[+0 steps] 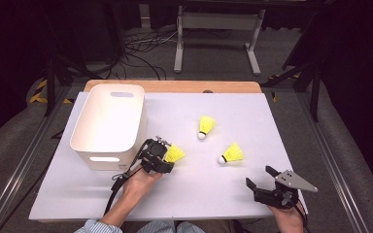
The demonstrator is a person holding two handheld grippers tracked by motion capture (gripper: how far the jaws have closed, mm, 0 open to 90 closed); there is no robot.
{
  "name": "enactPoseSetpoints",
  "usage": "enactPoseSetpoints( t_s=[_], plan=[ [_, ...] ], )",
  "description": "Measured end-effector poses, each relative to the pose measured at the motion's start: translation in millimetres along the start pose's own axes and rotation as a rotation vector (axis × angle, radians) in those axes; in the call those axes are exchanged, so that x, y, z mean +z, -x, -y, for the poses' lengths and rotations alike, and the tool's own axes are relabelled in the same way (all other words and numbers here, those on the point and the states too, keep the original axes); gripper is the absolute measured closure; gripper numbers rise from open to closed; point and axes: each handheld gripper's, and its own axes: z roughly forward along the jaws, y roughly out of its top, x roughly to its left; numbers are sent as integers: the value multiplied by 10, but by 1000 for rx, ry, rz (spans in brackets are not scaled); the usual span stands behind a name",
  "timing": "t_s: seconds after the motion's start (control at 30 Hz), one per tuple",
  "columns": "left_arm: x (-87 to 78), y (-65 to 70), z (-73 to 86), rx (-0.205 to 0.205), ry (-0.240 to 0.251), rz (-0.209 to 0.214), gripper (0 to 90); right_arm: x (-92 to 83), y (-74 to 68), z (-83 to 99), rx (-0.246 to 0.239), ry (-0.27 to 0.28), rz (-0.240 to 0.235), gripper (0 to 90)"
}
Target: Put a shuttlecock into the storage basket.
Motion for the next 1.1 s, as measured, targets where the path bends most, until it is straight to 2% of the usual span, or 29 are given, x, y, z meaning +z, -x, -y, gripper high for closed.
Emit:
enactPoseSetpoints(
  t_s=[0.5,0.83,1.1],
  plan=[
    [52,-5,-1,5,-29,9,629,1,0,2,2,-2,0,138],
    [43,14,-8,16,-33,14,643,5,1,2,0,-5,-2,138],
    [-49,-4,-15,10,-12,18,645,22,2,-2,6,1,-4,134]
  ],
)
